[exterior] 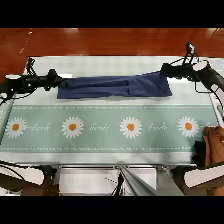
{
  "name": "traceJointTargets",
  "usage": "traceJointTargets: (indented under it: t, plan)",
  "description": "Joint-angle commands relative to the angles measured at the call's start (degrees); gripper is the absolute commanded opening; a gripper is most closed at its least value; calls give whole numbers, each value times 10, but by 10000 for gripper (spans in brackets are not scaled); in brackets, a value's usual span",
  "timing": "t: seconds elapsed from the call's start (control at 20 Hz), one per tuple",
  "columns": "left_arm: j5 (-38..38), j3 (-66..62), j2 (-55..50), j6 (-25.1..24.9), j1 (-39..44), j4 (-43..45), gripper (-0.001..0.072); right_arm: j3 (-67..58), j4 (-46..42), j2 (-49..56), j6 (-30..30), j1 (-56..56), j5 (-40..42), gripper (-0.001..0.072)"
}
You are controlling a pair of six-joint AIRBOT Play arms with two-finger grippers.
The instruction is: Fold the shirts.
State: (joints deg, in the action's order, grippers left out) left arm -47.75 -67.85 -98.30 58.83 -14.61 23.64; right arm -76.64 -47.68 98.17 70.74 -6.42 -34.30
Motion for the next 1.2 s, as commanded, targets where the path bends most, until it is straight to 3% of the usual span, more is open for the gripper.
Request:
traceJointTargets:
  t: [0.0,0.05,0.1,0.15,0.3,0.35,0.4,0.7,0.8,0.9,1.15]
  plan:
    - [-2,-23,-30,0,0,-16,187,-5,-3,9,-4,-1,4,274]
    - [-13,-23,-29,0,-4,-16,376,-5,-14,-1,-14,-5,2,402]
    - [-32,-24,-28,-1,-10,-16,510,-5,-39,-14,-22,-11,-2,423]
    - [-56,-24,-26,-1,-18,-16,527,-5,-82,-31,-23,-20,-6,423]
    - [-150,-24,-20,-1,-48,-16,526,-5,-249,-75,22,-49,-38,434]
    - [-176,-24,-17,-1,-54,-16,524,-5,-291,-82,68,-62,-57,518]
    - [-199,-24,-13,-1,-56,-16,524,-5,-299,-81,92,-76,-85,548]
    - [-233,-24,12,-1,-46,-12,517,-5,-24,-5,42,-159,-248,555]
    - [-232,-24,19,-8,-38,-11,517,-5,23,25,39,-154,-263,557]
    - [-230,-24,20,-11,-27,-10,516,-5,48,53,39,-131,-268,605]
    - [-230,-24,20,-12,9,-10,484,-5,111,89,17,-49,-215,595]
